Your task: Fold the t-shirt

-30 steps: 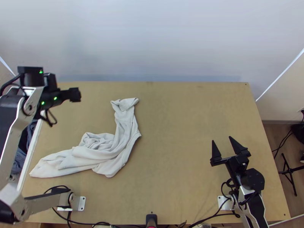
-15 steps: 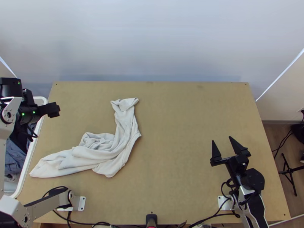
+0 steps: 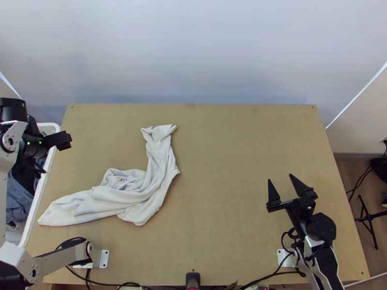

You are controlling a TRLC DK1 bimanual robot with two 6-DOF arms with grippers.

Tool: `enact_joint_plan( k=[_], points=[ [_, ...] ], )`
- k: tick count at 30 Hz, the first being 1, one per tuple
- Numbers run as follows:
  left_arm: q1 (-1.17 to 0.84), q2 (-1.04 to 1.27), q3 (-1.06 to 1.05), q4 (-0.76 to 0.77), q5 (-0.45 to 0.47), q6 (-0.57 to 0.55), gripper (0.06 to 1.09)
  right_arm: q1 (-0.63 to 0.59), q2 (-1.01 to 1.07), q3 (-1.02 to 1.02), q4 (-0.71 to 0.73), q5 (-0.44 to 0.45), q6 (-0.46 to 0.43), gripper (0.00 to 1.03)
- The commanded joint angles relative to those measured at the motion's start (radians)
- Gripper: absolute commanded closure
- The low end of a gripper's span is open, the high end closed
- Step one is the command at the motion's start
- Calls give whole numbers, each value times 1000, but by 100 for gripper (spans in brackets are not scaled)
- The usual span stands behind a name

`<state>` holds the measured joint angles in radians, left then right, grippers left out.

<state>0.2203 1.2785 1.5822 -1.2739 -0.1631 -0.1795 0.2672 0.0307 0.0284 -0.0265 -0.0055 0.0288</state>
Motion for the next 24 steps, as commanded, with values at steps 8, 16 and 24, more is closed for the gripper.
enact_joint_plan(
  k=[8,16,24],
  points=[
    [7,-1,-60,64,-15,-15,9,256,745,556,-184,-10,20,5],
    [59,-47,-166,125,-15,-3,9,471,1230,990,-309,-90,191,5],
    [83,-68,-281,197,-12,6,9,497,1716,1398,-343,-238,594,5]
  ],
)
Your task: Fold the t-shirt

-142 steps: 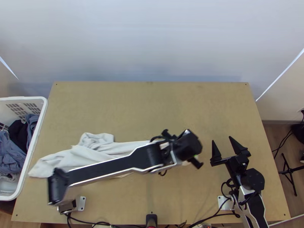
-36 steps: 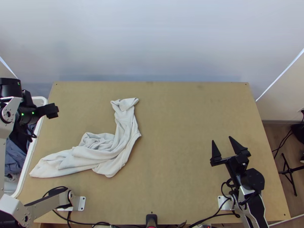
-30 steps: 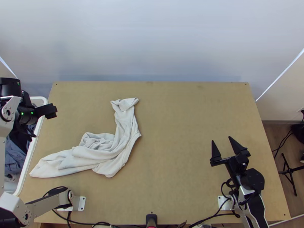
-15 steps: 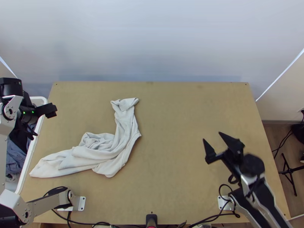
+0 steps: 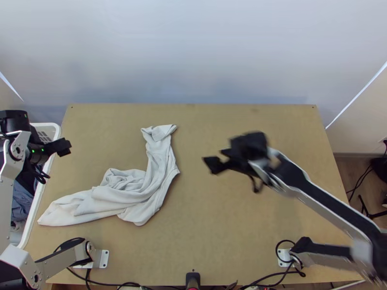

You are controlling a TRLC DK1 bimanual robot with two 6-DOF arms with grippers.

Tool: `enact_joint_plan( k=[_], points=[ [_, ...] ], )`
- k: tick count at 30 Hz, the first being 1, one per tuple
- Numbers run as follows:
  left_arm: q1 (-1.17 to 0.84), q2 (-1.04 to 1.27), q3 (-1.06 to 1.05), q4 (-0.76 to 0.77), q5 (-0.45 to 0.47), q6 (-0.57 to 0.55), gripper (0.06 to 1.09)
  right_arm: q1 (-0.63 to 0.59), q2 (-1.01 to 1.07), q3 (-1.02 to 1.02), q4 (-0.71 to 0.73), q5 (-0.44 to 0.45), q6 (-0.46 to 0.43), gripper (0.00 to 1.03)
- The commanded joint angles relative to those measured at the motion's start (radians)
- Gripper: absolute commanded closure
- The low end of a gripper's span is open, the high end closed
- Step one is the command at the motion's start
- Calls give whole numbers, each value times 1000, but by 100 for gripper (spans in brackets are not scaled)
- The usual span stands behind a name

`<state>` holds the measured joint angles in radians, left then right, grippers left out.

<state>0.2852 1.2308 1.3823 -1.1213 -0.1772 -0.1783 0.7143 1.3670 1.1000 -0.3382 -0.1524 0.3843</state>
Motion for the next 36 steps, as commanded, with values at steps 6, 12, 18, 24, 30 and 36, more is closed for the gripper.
enact_joint_plan(
  k=[6,12,18,24,30,36],
  points=[
    [20,-31,-111,54,2,-9,9,53,644,543,-48,-180,384,5],
    [22,-28,-114,66,4,-23,9,66,827,738,-143,-243,481,5],
    [22,-27,-140,78,4,-32,9,74,905,856,-167,-242,488,14],
    [20,-25,-155,94,8,-43,9,74,954,917,-167,-208,507,53],
    [22,-25,-154,95,8,-38,9,83,968,922,-168,-174,485,53],
    [23,-25,-157,94,8,-35,9,93,971,916,-199,-148,469,28]
  ],
)
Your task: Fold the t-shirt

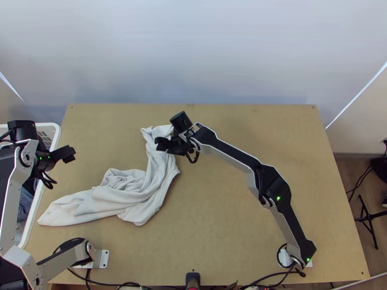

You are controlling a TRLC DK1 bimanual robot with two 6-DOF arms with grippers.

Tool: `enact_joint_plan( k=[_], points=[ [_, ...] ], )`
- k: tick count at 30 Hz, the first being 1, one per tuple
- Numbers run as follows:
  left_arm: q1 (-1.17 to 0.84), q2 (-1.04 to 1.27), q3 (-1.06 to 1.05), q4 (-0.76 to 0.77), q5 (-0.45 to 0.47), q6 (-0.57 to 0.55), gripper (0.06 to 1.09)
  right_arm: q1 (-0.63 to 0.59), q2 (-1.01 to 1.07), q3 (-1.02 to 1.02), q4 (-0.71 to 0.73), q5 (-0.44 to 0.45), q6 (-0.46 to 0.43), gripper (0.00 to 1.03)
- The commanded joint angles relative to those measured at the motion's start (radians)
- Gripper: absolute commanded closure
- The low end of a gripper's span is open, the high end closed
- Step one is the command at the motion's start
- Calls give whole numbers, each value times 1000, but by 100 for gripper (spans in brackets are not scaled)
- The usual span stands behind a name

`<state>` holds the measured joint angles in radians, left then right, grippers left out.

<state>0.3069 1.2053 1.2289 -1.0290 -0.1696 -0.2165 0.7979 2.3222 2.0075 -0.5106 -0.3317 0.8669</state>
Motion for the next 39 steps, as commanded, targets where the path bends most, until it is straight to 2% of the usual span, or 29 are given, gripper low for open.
enact_joint_plan(
  k=[1,5,13,17,31,39],
  points=[
    [1,0,-3,3,1,3,9,11,16,4,-34,45,-16,28],
    [1,2,0,3,1,3,9,15,5,-4,-82,48,-32,28],
    [-11,4,-11,3,2,-9,9,26,-20,-42,-85,51,-45,29],
    [-11,0,-11,1,2,-11,9,43,-17,-44,-62,54,-46,43],
    [-3,-18,-39,1,2,-9,9,66,40,30,-34,94,-54,44],
    [-3,-20,-43,3,2,-9,9,58,31,19,-34,138,-98,43]
  ],
)
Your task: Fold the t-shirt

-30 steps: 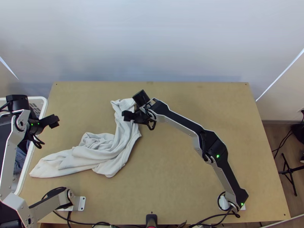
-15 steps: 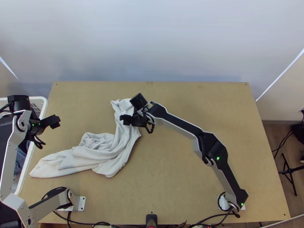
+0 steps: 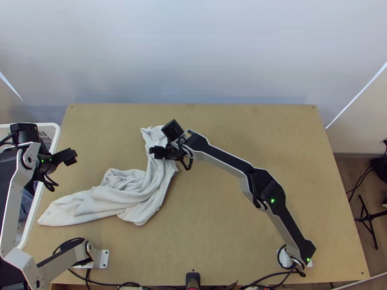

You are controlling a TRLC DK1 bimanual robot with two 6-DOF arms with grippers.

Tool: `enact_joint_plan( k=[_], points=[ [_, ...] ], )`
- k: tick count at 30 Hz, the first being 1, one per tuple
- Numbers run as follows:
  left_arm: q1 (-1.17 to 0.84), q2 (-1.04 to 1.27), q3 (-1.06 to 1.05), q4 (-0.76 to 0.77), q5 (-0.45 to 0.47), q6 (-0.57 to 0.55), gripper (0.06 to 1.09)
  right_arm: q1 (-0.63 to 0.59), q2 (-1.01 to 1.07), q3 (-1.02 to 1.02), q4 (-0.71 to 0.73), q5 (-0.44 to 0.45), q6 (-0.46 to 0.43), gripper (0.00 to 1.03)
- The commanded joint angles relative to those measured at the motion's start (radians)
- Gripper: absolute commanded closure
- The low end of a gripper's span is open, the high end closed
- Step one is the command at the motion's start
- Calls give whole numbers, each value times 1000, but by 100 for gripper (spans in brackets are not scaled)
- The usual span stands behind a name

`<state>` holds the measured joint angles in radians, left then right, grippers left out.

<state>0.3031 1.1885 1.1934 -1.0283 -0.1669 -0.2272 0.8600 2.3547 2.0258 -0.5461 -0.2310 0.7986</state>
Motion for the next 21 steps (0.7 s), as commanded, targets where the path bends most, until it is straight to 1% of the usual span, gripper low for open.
enact_joint_plan(
  k=[1,3,6,10,12,19,20,21],
  points=[
    [1,-3,-9,2,0,2,9,-4,-6,1,2,50,-42,43],
    [1,-3,-11,2,0,2,9,-3,-11,-3,2,68,-59,43],
    [1,-4,-14,2,0,0,9,1,-12,-1,5,71,-67,43],
    [1,-4,-14,2,0,0,9,14,-26,-4,31,96,-116,43],
    [-1,-4,-15,2,0,0,9,20,-31,-4,51,96,-125,43],
    [-5,-3,-20,2,0,-6,9,31,-23,-4,77,96,-116,44],
    [-5,-3,-20,2,0,-6,9,33,-21,-6,77,96,-116,46],
    [-7,-3,-20,2,0,-6,9,33,-20,-7,77,96,-114,50]
  ],
)
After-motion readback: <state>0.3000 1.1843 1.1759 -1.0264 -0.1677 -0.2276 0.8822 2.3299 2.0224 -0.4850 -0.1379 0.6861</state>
